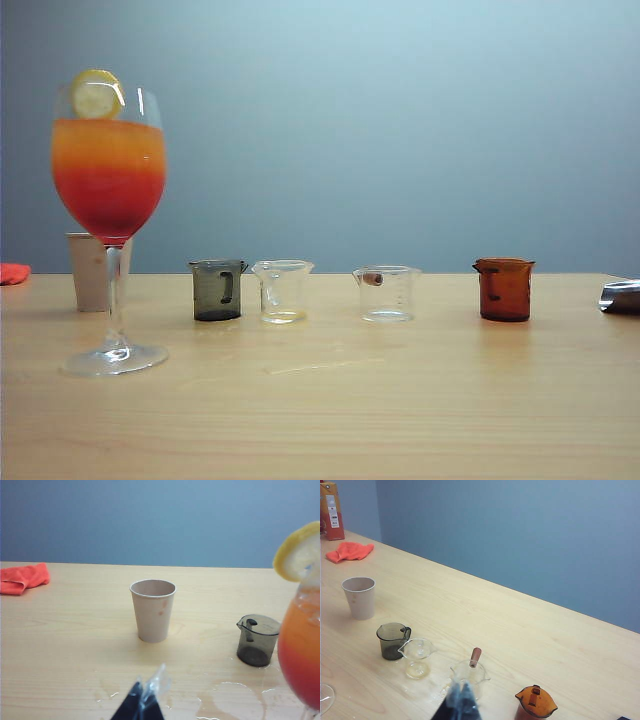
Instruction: Pick up the lemon slice from the paper cup on the left and carefully insert it into the rim of the goblet.
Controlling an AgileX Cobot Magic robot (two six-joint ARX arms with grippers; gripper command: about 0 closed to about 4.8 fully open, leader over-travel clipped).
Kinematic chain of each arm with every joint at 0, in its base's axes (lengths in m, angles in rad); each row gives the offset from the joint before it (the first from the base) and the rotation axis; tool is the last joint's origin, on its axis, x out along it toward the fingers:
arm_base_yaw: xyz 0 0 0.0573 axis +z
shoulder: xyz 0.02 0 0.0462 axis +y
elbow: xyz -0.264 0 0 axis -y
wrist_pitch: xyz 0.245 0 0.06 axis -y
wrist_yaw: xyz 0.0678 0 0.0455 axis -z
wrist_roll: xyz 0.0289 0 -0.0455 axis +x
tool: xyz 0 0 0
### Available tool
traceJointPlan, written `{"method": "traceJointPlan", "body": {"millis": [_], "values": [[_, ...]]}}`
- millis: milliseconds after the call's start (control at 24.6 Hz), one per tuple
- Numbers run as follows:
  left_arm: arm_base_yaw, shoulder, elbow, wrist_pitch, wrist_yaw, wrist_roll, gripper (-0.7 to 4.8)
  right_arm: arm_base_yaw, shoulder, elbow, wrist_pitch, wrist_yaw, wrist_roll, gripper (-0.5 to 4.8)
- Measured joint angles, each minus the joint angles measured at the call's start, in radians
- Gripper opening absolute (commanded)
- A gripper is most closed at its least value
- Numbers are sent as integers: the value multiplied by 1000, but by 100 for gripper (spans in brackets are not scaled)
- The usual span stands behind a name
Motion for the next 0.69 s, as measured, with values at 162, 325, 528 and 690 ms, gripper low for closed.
{"method": "traceJointPlan", "body": {"millis": [162, 325, 528, 690], "values": [[0, 0, 0, 0, 0, -1, -5, 0, -1, 0, 0, 0, 0, -1], [0, 0, 0, -1, 0, -2, -4, 0, -1, 0, 0, 0, 0, -1], [0, 0, 0, -10, 0, -2, -5, 0, -1, 0, 0, 0, 0, -1], [0, 0, 0, -10, 0, -3, -5, -1, -1, 0, 2, 0, 0, -1]]}}
